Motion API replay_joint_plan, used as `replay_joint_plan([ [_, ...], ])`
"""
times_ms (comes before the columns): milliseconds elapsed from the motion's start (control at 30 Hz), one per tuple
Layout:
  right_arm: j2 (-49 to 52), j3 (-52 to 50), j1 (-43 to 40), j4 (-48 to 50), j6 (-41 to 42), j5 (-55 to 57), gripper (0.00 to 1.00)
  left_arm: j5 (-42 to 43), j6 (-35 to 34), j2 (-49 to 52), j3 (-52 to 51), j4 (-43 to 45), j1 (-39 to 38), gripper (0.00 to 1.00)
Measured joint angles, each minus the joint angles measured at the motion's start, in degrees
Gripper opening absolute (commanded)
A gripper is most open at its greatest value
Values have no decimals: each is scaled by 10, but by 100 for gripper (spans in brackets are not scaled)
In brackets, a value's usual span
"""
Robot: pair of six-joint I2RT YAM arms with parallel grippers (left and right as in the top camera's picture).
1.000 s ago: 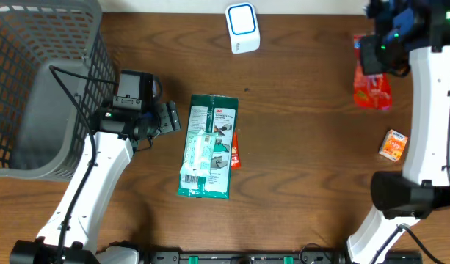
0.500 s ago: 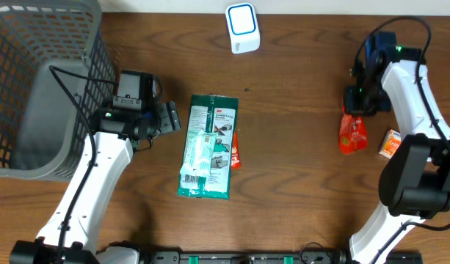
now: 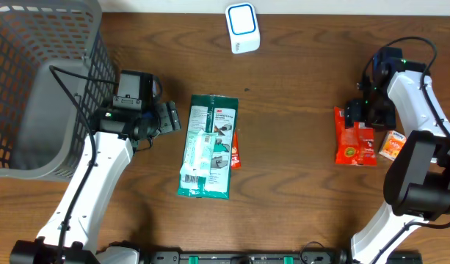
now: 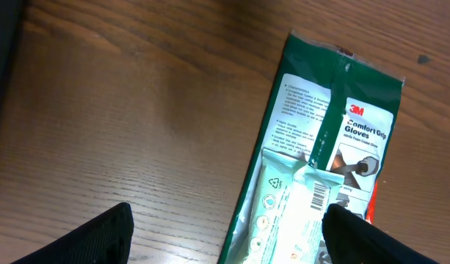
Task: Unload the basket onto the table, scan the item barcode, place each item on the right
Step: 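Carry the red bag to the table's right edge and release it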
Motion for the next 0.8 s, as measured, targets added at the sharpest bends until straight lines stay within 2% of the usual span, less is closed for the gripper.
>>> replay_joint_plan([
  [133,0,35,0,-35,1,7,71,0,0,0,0,0,0,83],
  [200,0,56,0,-48,2,-2,60,0,0,0,0,0,0,83],
  [233,0,64,1,-52,2,-15,43,0,0,0,0,0,0,83],
  [267,0,69,1,-56,2,-31,33,0,0,0,0,0,0,83],
  [300,0,70,2,-61,3,-55,18,0,0,0,0,0,0,83],
  [333,0,70,4,-62,2,-63,8,0,0,0,0,0,0,83],
  [367,0,70,7,-64,1,-79,2,0,0,0,0,0,0,83],
  [567,0,53,22,-31,3,-127,1,0,0,0,0,0,0,83],
  [800,0,-53,47,82,3,-136,1,0,0,0,0,0,0,83],
])
